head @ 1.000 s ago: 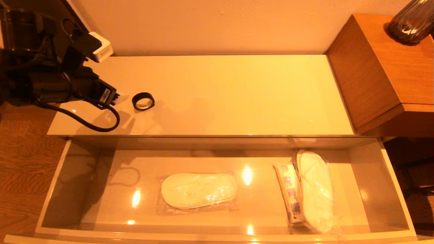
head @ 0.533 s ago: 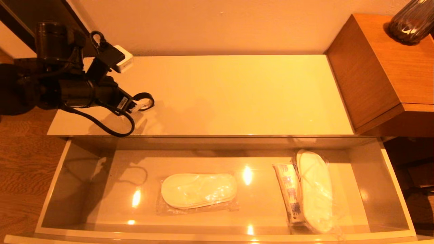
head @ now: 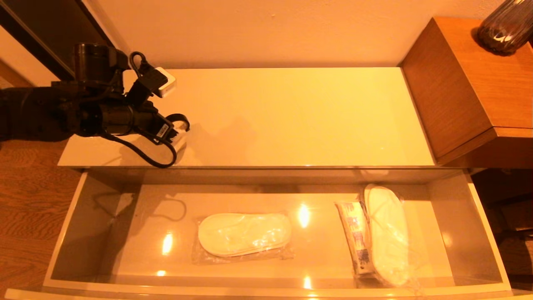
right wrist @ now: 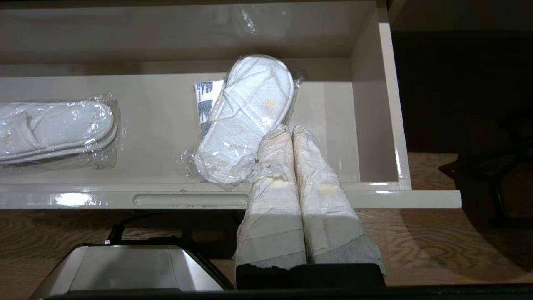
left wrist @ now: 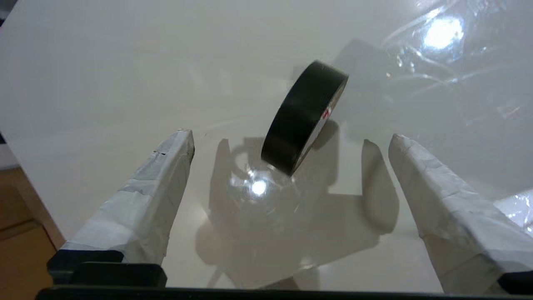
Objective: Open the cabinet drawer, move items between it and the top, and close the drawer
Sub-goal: Pick up the adhesive tape on the table
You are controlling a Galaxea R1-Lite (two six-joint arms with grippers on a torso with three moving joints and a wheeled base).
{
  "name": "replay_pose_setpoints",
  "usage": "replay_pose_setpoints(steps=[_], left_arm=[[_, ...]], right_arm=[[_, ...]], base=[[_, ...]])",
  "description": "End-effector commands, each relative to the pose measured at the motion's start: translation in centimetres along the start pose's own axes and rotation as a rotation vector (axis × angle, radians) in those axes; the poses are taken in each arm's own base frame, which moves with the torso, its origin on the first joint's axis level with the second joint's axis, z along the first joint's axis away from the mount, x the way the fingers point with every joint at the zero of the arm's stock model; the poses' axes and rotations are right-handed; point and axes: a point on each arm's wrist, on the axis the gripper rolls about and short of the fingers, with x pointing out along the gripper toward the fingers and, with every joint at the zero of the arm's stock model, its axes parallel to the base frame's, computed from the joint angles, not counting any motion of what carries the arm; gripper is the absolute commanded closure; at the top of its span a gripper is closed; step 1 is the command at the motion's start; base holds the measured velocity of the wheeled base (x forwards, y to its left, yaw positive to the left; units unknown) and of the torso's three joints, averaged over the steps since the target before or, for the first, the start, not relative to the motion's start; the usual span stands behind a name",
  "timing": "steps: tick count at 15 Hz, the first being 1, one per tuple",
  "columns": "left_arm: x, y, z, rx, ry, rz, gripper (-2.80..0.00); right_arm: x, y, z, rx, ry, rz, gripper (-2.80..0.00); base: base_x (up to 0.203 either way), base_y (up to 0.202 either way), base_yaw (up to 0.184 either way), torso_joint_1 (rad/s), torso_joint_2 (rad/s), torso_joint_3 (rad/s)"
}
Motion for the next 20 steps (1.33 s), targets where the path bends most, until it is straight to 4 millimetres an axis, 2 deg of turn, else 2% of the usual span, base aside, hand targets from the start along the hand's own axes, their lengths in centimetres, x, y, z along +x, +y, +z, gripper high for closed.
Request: replay_pose_setpoints(steps=[1,10,11,12,18,20], left_arm=[[0.8,-0.1,0.0,0.004,0.006,-0.002,-2.8],[2.4,-0.4,-0.3,0.003,0.016,-0.006,-2.8],[2.6,-0.4,-0.2,0.003,0.004,0.005,-0.19],[2.7,-0.4,-0.1,0.003,-0.011,0.015,0.0],[2.8,-0.6,-0.4,0.001,-0.007,0.014,0.0],[1.9,-0.2,-0.1,-0.008,-0.024,0.023,0.0]], right_arm=[[0.0,0.0,0.0,-0.001,0.002,0.0,0.0],[0.0,0.0,0.0,-0.001,0.002,0.001,0.0],[0.0,0.0,0.0,0.0,0.002,0.001,0.0],[0.0,0.0,0.0,-0.001,0.002,0.0,0.0],[0.0,0.0,0.0,-0.001,0.002,0.0,0.0],[0.0,0.0,0.0,-0.001,0.002,0.001,0.0]], base=[[0.0,0.0,0.0,0.0,0.0,0.0],[0.0,0.0,0.0,0.0,0.0,0.0],[0.0,0.0,0.0,0.0,0.0,0.0],[0.0,0.0,0.0,0.0,0.0,0.0],[0.0,0.0,0.0,0.0,0.0,0.0],[0.0,0.0,0.0,0.0,0.0,0.0]])
